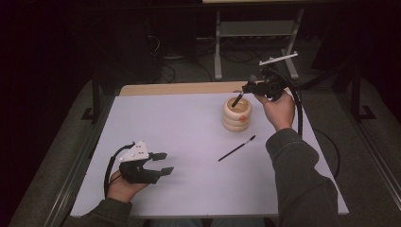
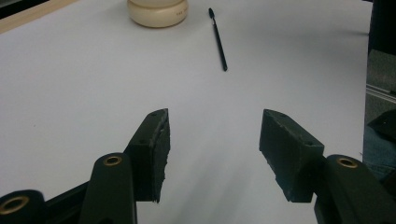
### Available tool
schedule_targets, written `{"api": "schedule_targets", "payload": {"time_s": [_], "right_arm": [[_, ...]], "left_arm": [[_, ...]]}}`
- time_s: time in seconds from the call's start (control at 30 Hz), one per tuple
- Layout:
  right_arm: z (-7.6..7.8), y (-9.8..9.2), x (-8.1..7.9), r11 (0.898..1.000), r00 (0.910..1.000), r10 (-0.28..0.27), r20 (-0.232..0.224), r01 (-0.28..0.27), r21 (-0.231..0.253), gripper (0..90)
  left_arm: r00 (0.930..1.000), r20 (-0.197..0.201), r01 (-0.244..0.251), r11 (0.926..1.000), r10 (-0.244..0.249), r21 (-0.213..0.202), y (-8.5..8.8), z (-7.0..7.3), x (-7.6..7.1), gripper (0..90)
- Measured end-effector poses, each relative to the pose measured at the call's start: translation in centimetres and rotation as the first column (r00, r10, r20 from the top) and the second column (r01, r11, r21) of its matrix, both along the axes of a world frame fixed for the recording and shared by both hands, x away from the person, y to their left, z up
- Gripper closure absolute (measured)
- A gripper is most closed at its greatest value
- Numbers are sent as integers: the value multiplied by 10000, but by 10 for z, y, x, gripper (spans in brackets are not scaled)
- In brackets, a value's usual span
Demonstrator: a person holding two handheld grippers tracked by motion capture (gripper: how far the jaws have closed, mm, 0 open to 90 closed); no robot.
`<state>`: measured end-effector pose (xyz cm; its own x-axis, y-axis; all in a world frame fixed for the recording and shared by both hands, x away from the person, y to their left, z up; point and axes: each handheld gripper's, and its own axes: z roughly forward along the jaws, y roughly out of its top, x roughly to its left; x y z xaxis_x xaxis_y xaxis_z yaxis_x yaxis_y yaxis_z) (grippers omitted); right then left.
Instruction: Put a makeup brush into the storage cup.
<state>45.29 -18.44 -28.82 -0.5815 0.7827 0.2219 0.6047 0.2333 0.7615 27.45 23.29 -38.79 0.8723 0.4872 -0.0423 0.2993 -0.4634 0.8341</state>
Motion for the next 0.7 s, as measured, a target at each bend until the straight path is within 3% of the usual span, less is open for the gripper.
{"api": "schedule_targets", "payload": {"time_s": [0.7], "right_arm": [[-12, 8, 2, 9998, 9998, -40, -174, 36, -219, 763]], "left_arm": [[10000, 61, 25, 10000, -25, -6, 1, 2, 0, 409]]}}
